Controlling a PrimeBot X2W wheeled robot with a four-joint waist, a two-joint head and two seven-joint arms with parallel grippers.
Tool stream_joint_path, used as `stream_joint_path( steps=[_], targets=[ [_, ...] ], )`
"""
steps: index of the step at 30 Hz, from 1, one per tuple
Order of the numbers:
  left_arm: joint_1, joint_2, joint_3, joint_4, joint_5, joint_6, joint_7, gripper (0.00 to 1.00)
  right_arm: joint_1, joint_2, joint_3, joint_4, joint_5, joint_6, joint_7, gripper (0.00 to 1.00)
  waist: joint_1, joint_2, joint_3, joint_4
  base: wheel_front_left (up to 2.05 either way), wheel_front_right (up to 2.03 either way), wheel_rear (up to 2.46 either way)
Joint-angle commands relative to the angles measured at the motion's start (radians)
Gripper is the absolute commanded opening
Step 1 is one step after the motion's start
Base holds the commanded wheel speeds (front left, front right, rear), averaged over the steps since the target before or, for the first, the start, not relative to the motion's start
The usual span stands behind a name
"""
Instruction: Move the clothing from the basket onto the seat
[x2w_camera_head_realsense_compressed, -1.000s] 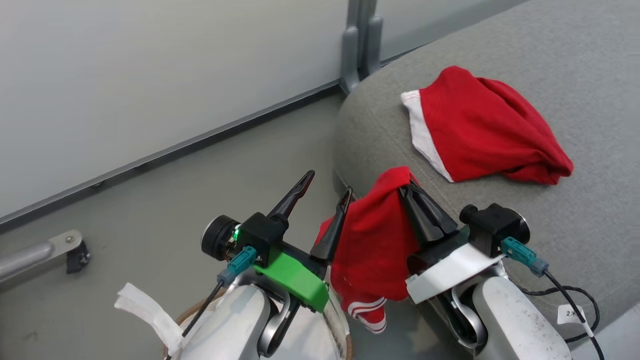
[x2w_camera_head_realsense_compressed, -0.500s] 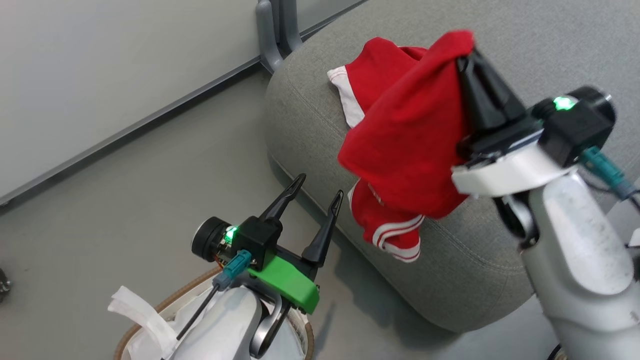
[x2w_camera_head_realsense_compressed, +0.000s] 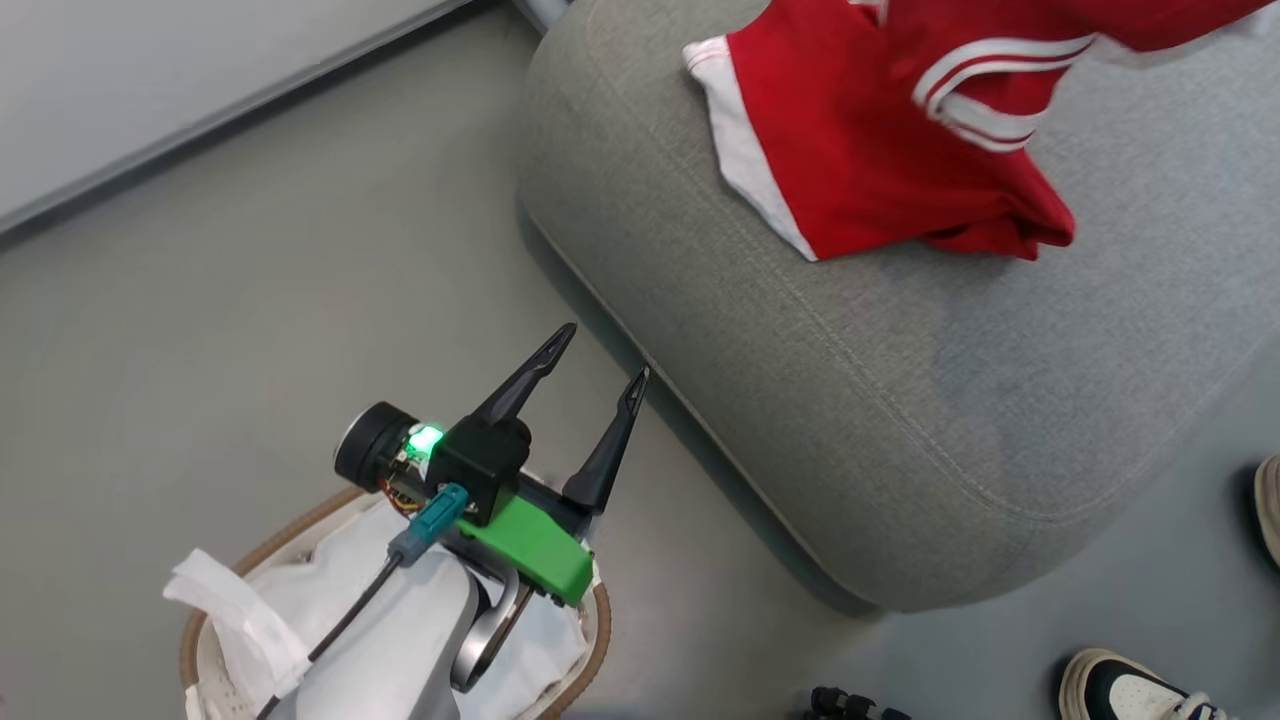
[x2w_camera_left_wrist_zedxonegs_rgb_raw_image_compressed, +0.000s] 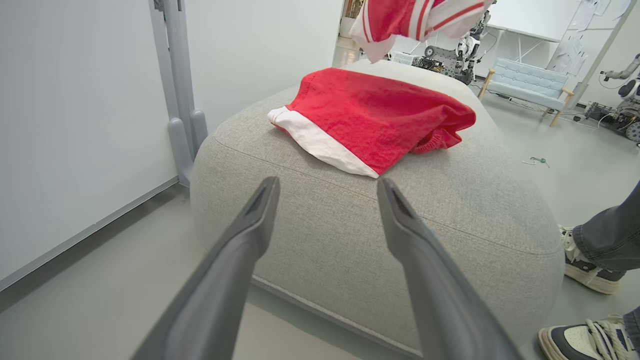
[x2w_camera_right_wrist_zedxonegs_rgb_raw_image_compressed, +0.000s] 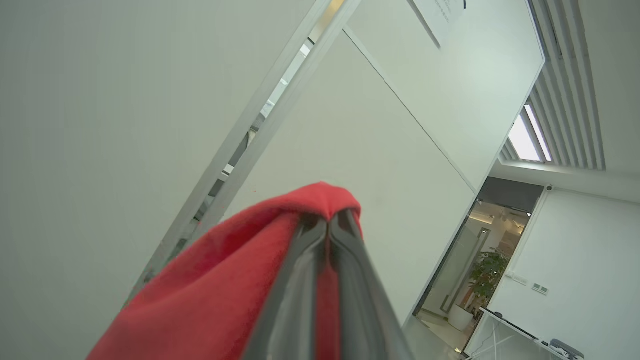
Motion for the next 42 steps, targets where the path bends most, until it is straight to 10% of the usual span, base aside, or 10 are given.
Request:
stream_joint_path(
  steps=[1, 25, 27, 29, 42],
  targets=[
    [-0.023, 0.017, -0.005, -0.005, -0.008, -0.005, -0.001, 1.00, -0.014, 0.001, -0.018, 0.032, -0.013, -0.001, 0.000, 0.00, -0.0001, -0.0001, 0.072, 0.055, 0.00, 0.00, 0.00],
    [-0.031, 0.048, 0.047, 0.033, -0.031, -0.005, -0.001, 1.00, 0.437, 0.184, -0.232, 0.375, -0.115, -0.001, 0.000, 0.00, -0.0001, -0.0001, 0.137, 0.142, 0.00, 0.00, 0.00],
    [-0.022, 0.040, 0.061, 0.037, -0.031, -0.005, -0.001, 1.00, 0.465, 0.192, -0.267, 0.379, -0.122, -0.001, 0.000, 0.32, -0.0001, -0.0001, 0.120, 0.144, 0.00, 0.00, 0.00],
    [-0.013, 0.034, 0.076, 0.042, -0.029, -0.005, -0.001, 1.00, 0.497, 0.195, -0.298, 0.379, -0.128, -0.001, 0.000, 1.00, -0.0001, -0.0001, 0.101, 0.148, 0.00, 0.00, 0.00],
    [0.108, -0.035, 0.246, 0.068, 0.008, 0.000, -0.001, 1.00, 0.743, 0.261, -0.354, 0.220, -0.099, -0.001, 0.000, 1.00, -0.0001, -0.0001, -0.057, 0.213, 0.00, 0.00, 0.00]
  ],
)
